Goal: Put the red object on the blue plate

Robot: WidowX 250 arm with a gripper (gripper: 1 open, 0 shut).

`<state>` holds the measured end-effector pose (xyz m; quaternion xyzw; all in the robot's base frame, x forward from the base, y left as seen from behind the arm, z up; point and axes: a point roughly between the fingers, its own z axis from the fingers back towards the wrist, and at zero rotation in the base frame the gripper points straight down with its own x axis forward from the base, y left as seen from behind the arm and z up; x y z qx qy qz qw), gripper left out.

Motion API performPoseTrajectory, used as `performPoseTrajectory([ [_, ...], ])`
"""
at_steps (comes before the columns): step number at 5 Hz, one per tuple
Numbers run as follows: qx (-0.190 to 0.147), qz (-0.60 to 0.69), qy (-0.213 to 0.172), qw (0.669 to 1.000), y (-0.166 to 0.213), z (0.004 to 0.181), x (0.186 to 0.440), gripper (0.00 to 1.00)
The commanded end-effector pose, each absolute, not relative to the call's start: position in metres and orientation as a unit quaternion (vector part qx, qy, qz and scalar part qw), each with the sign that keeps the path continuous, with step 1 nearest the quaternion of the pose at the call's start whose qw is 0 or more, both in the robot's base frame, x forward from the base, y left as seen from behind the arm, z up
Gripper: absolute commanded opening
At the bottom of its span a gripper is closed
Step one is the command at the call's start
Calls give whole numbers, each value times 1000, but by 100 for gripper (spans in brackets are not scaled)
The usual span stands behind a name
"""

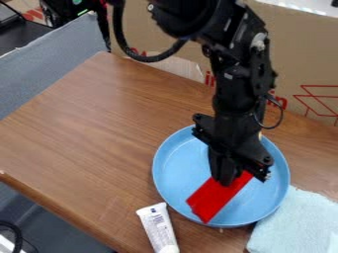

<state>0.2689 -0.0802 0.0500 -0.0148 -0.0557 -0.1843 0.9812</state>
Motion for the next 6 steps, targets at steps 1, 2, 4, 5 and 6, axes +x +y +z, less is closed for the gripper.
performPoseTrajectory([
  [1,-12,-180,-80,980,-82,69,264,0],
  [2,-10,-187,-82,979,-79,78,270,0],
  [4,-11,-192,-76,978,-76,78,280,0],
  [5,-7,-195,-74,978,-80,74,286,100],
  [6,-7,-192,-60,980,-78,55,296,100],
])
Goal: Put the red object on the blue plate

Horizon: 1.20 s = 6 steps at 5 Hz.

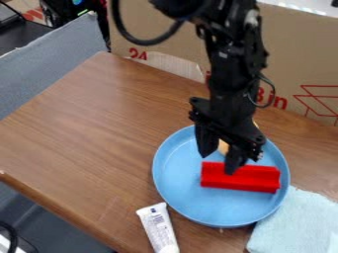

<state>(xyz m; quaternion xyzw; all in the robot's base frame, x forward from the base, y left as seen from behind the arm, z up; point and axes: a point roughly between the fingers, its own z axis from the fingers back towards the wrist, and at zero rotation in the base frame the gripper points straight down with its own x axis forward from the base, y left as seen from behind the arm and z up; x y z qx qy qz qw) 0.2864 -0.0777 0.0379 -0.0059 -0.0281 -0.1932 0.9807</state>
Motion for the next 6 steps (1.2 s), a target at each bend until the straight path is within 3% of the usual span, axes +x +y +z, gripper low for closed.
performPoseTrajectory([
  [1,10,-189,-62,980,-78,74,281,100],
  [4,-1,-202,-65,977,-80,79,291,100],
  [6,0,-229,-69,971,-92,71,264,100],
])
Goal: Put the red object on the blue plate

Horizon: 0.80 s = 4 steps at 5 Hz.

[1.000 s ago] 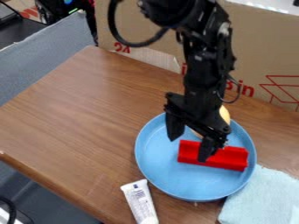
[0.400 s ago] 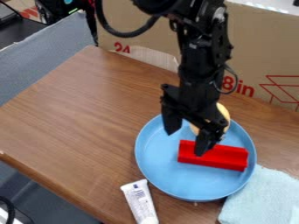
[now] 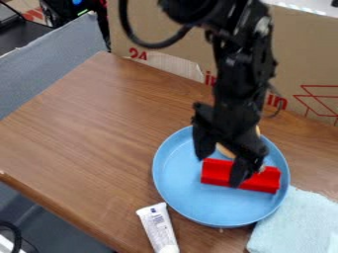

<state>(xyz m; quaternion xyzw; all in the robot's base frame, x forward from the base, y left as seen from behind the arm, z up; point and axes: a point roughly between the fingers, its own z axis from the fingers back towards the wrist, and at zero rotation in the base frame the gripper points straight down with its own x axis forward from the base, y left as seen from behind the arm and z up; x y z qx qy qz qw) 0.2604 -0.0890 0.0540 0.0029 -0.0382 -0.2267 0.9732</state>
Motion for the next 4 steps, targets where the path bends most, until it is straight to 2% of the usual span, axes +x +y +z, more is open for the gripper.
performPoseTrajectory([
  [1,7,-246,-80,966,-86,88,261,100],
  [2,10,-255,-84,963,-78,96,254,100],
  [3,21,-252,-94,963,-81,131,251,100],
  [4,15,-261,-96,960,-89,124,257,100],
])
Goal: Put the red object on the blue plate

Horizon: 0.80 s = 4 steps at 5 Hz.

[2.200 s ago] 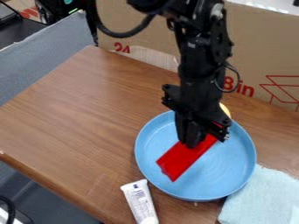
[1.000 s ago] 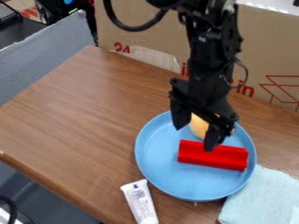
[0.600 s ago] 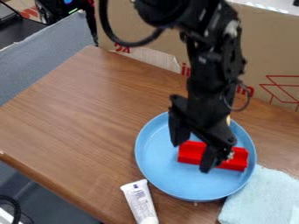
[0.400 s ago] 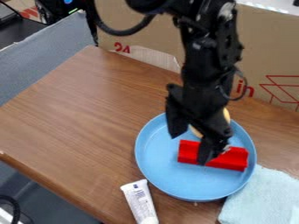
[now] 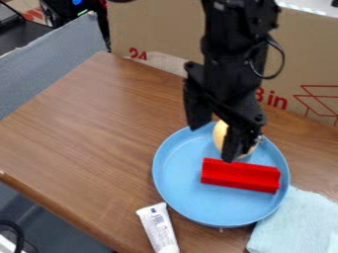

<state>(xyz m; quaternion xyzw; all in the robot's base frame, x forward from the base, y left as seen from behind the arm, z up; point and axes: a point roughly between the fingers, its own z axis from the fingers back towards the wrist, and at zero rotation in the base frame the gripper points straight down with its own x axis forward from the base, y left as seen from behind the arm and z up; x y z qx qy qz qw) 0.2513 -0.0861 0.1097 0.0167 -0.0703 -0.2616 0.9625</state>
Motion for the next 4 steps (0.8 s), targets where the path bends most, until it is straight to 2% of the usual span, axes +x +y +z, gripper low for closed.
performPoseTrajectory([
  [1,-1,-266,-92,960,-103,118,263,100],
  [2,-15,-284,-91,954,-112,106,268,100],
  [3,-14,-296,-85,951,-110,90,267,100],
  [4,-23,-296,-79,952,-103,90,265,100],
])
